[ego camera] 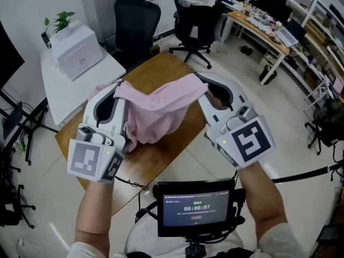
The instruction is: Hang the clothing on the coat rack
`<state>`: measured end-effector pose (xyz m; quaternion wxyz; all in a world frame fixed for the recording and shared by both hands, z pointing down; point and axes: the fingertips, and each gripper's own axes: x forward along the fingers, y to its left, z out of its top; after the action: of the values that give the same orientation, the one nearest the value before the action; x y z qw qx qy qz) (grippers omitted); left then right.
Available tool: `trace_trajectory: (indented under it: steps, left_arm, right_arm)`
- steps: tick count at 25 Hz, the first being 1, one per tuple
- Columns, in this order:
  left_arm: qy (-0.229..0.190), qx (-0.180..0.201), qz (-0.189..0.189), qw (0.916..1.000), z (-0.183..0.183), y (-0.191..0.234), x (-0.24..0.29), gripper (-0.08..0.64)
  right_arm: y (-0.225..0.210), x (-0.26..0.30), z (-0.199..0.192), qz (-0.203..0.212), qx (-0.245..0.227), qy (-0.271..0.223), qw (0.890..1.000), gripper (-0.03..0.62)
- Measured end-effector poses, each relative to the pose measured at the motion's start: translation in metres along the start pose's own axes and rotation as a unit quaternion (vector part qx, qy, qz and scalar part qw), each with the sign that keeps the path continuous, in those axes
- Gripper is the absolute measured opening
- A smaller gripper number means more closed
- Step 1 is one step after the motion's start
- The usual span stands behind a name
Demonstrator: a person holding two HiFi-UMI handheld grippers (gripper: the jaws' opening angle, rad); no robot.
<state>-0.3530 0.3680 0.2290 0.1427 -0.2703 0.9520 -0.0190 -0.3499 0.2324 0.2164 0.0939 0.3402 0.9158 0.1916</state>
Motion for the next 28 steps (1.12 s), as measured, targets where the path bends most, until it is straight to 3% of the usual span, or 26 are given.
trace_trajectory:
  steps: [12, 28]
  left_arm:
    - [-0.017, -0.012, -0.062, 0.9978, 0.027, -0.079, 0.043, 0.02]
    - [-0.047, -0.044, -0.185, 0.9806, 0.057, -0.223, 0.103, 0.02]
  right_arm:
    - [-0.051, -0.073, 0.006, -0.055, -0.013, 0.003, 0.998, 0.02]
    - [-0.121, -0.209, 0.015, -0.154, -0.043, 0.018, 0.987, 0.02]
